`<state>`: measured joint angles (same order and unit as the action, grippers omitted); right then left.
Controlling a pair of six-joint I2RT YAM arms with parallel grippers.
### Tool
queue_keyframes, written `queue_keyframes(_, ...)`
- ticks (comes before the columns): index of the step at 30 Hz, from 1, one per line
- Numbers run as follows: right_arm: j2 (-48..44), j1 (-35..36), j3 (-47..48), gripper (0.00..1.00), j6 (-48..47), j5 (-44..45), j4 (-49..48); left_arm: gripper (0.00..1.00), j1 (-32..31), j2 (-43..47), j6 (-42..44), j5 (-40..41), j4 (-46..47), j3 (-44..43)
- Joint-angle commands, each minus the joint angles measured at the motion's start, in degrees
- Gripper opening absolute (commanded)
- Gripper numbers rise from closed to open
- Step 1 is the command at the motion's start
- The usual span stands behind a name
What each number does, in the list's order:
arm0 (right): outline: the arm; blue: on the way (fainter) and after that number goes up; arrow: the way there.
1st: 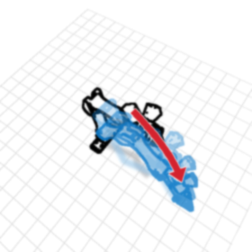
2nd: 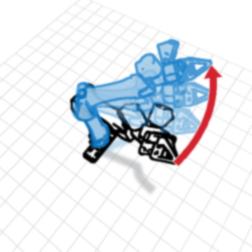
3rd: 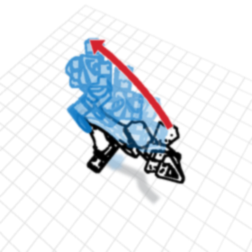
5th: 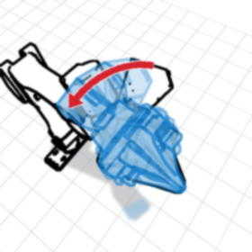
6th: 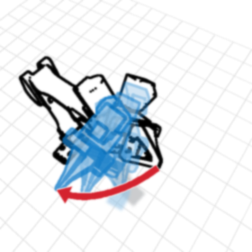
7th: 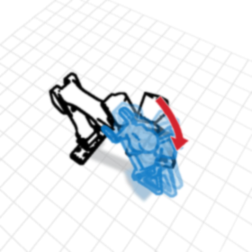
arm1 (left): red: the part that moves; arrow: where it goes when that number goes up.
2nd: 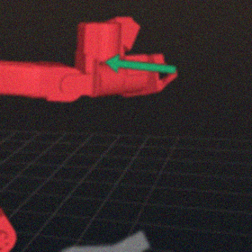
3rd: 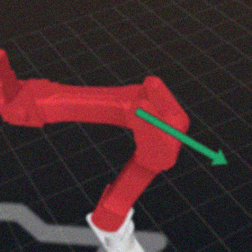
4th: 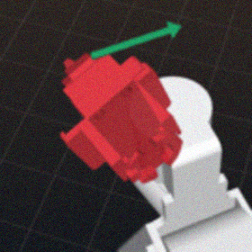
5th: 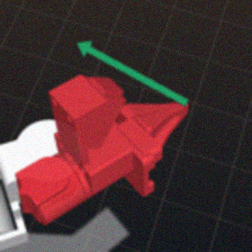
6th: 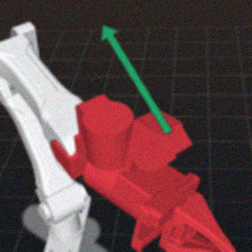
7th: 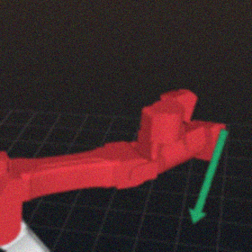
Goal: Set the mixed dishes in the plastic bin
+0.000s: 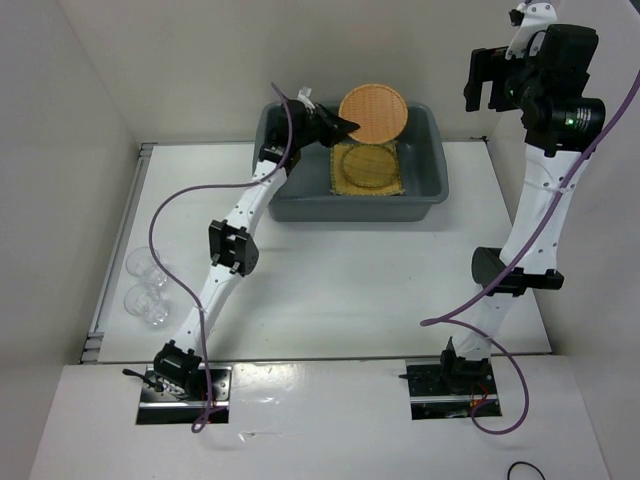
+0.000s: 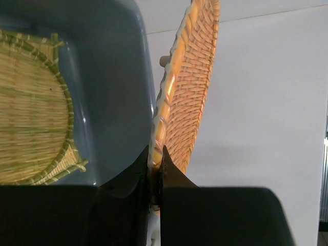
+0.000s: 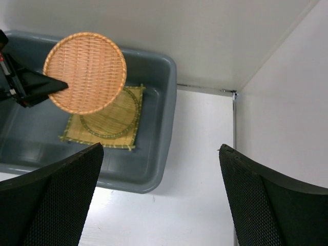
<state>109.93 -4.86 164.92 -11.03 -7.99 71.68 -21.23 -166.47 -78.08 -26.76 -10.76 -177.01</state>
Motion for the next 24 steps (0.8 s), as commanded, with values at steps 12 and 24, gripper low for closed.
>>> queue_keyframes(12,-4.6,-0.5,-4.8,0.98,-1.5,2.0,0.0,0.0,-2.8,-8.0,-6.5,10.4,3.6,-2.4)
queue_keyframes(24,-2.4,-0.5,-5.0,0.98,-1.5,2.5,0.0,0.12,-2.8,-10.9,-10.9,9.9,0.1,-2.4)
